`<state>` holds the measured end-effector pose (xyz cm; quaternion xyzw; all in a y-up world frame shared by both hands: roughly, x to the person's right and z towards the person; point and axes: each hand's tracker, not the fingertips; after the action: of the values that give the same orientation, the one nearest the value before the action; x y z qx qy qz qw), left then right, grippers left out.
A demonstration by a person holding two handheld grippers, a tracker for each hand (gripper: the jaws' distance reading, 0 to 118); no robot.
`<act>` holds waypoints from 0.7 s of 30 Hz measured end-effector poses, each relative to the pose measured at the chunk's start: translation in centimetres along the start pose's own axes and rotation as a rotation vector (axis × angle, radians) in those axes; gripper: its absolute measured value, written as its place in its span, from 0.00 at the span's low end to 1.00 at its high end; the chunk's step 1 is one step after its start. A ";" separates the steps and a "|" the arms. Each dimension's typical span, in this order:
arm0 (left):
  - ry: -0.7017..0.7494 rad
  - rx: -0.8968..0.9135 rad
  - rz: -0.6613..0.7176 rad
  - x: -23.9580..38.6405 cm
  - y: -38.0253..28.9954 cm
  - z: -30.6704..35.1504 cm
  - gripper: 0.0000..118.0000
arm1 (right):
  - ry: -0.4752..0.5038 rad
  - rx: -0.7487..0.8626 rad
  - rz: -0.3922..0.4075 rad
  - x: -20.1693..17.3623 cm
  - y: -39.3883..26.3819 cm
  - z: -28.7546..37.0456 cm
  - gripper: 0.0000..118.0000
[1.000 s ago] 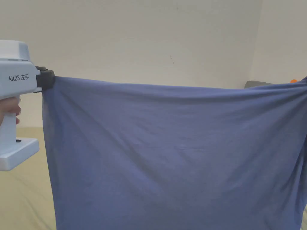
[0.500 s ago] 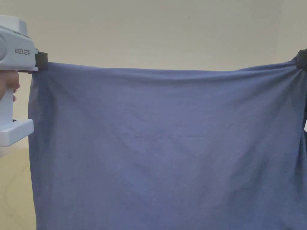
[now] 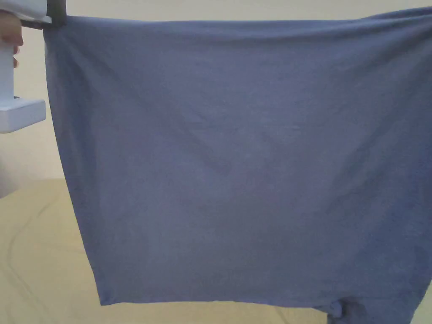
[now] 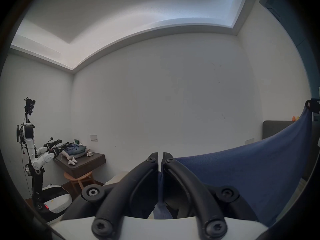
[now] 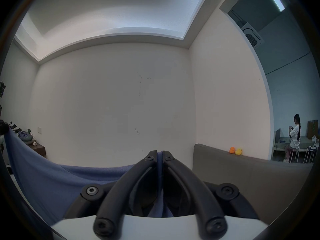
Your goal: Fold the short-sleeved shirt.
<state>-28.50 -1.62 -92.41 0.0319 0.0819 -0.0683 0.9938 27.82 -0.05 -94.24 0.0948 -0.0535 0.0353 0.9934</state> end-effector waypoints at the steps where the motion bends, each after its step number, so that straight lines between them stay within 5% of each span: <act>1: 0.003 0.000 -0.003 0.3 -0.7 -0.7 0.01 | 0.005 0.004 -0.023 -0.1 -0.7 -0.4 0.03; 3: 0.007 -0.018 0.003 0.7 -2.7 -1.8 0.01 | 0.007 -0.066 -0.077 0.0 -3.1 -1.9 0.03; 8: -0.025 -0.091 0.027 2.0 -8.2 -3.7 0.01 | 0.010 -0.102 0.016 -0.6 -9.4 -3.0 0.03; 21: -0.097 -0.318 0.046 4.0 -23.5 -0.1 0.01 | 0.101 -0.298 0.024 0.8 -24.0 3.0 0.03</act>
<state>-27.95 -25.40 -94.36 -0.1273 0.0428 -0.0334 0.9904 30.25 -24.07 -95.65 -0.0561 -0.0092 0.0435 0.9974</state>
